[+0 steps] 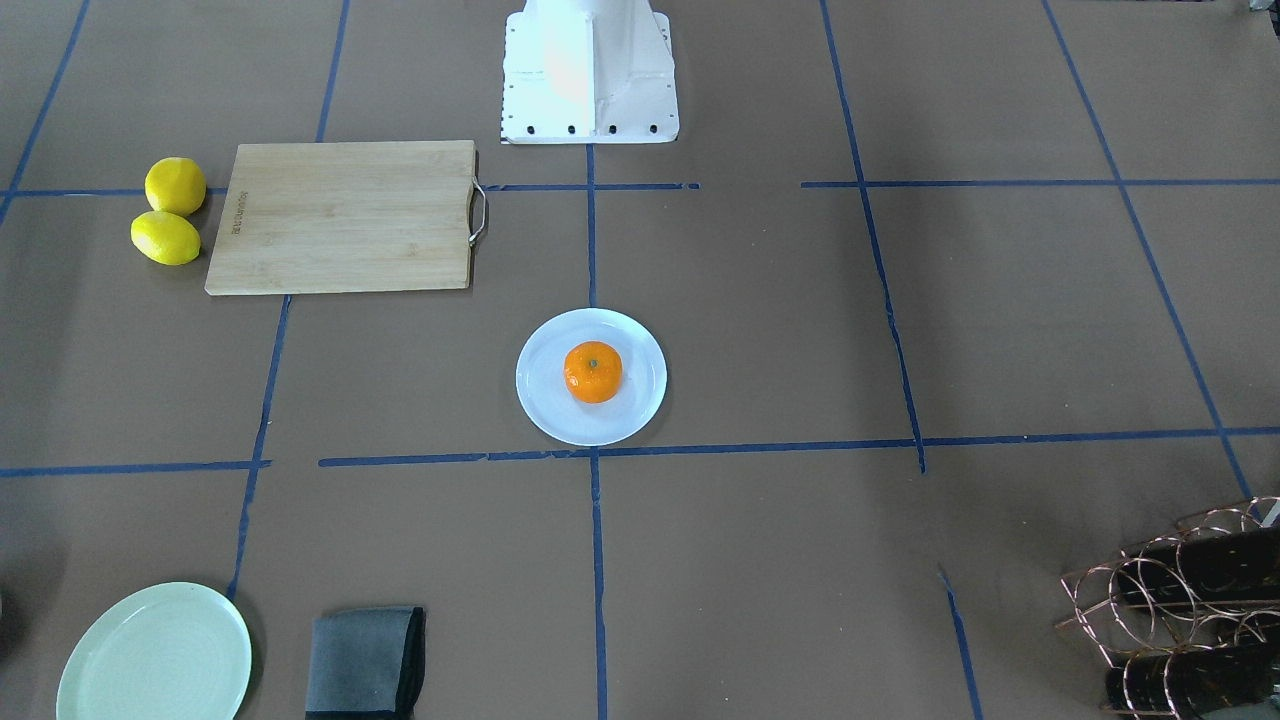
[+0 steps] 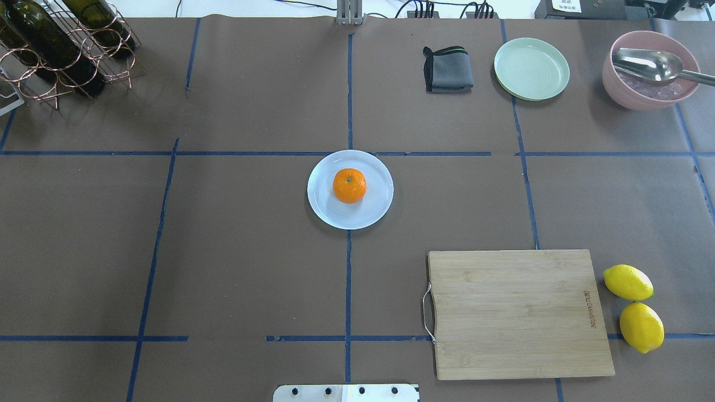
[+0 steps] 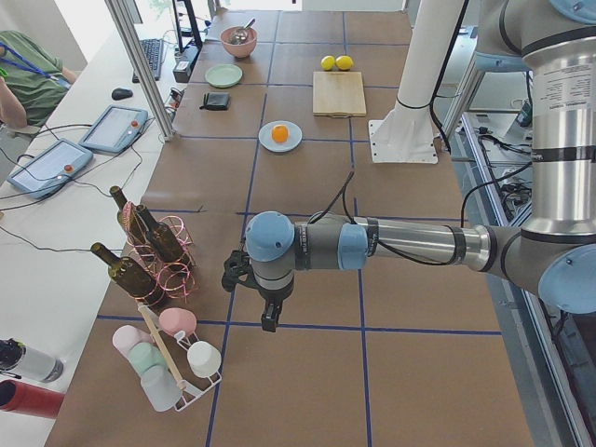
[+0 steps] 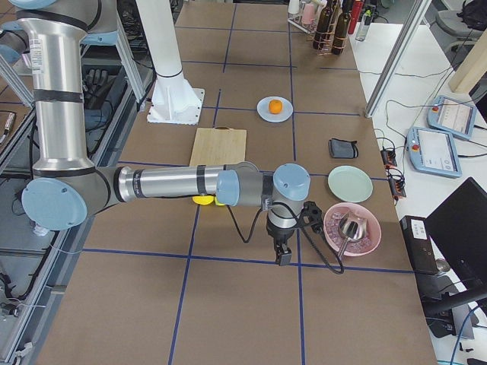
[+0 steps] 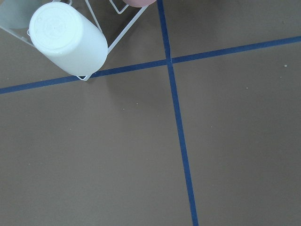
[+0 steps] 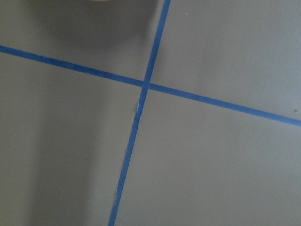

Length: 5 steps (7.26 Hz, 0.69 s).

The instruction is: Pick orange to plate

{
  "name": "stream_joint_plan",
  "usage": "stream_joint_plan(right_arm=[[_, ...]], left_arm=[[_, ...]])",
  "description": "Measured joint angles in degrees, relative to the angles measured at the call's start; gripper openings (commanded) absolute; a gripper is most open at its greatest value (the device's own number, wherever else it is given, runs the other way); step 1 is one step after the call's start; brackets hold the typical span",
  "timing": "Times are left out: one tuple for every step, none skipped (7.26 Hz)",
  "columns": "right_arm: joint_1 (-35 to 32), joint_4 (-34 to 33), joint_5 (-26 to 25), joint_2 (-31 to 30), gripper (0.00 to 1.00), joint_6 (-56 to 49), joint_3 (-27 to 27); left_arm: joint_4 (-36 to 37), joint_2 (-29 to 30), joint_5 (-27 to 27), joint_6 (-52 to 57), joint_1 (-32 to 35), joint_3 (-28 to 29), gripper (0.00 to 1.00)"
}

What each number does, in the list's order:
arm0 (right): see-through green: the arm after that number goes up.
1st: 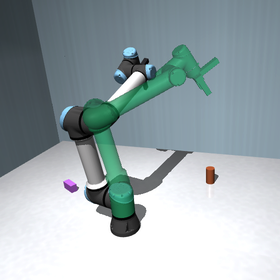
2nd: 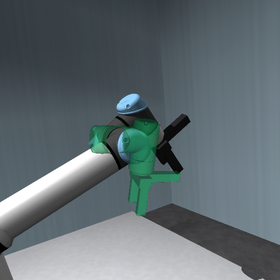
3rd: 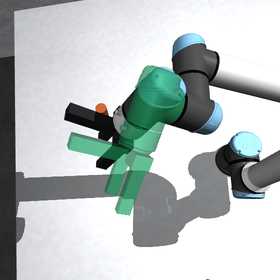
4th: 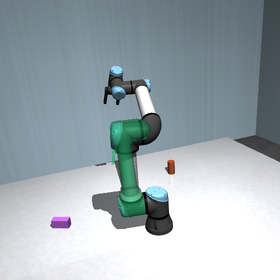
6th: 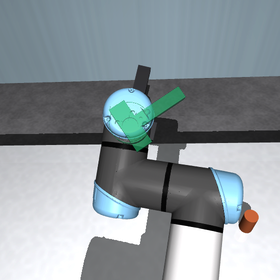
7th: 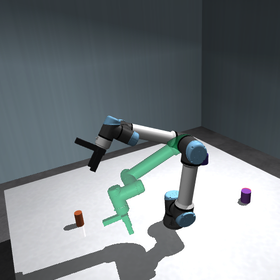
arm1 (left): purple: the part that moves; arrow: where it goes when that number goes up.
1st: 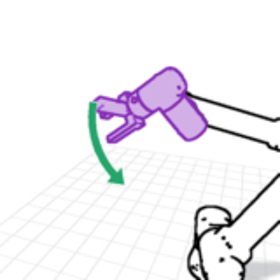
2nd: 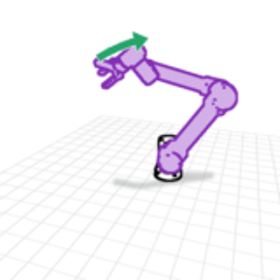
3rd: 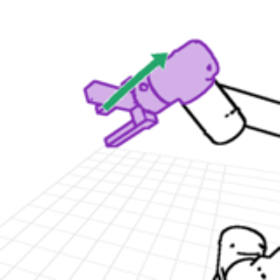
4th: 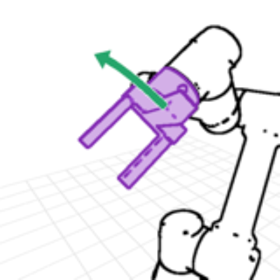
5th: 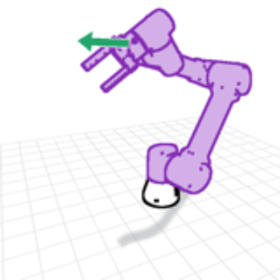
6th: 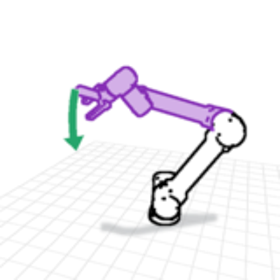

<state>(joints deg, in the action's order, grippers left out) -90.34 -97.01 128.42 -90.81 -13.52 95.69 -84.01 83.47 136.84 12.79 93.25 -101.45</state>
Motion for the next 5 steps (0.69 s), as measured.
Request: stream_joint_plan(right_arm=[[-0.2, 0.0, 0.0, -0.9, 1.00, 0.1, 0.0], [-0.3, 0.0, 0.0, -1.2, 1.00, 0.1, 0.1], [-0.3, 0.0, 0.1, -1.4, 1.00, 0.2, 0.2], [-0.4, 0.0, 0.3, -1.4, 1.00, 0.4, 0.0], [-0.4, -0.1, 0.8, -1.5, 1.00, 0.5, -0.2]], left_arm=[[0.0, 0.0, 0.4, 0.0, 0.0, -0.2, 1.00], [0.0, 0.0, 0.6, 0.2, 0.0, -0.2, 1.00], [-0.1, -0.1, 0.5, 0.3, 0.0, -0.1, 1.00], [-0.1, -0.1, 0.3, 0.3, 0.0, 0.1, 1.00], [-0.1, -0.2, 0.1, 0.3, 0.0, 0.3, 1.00]])
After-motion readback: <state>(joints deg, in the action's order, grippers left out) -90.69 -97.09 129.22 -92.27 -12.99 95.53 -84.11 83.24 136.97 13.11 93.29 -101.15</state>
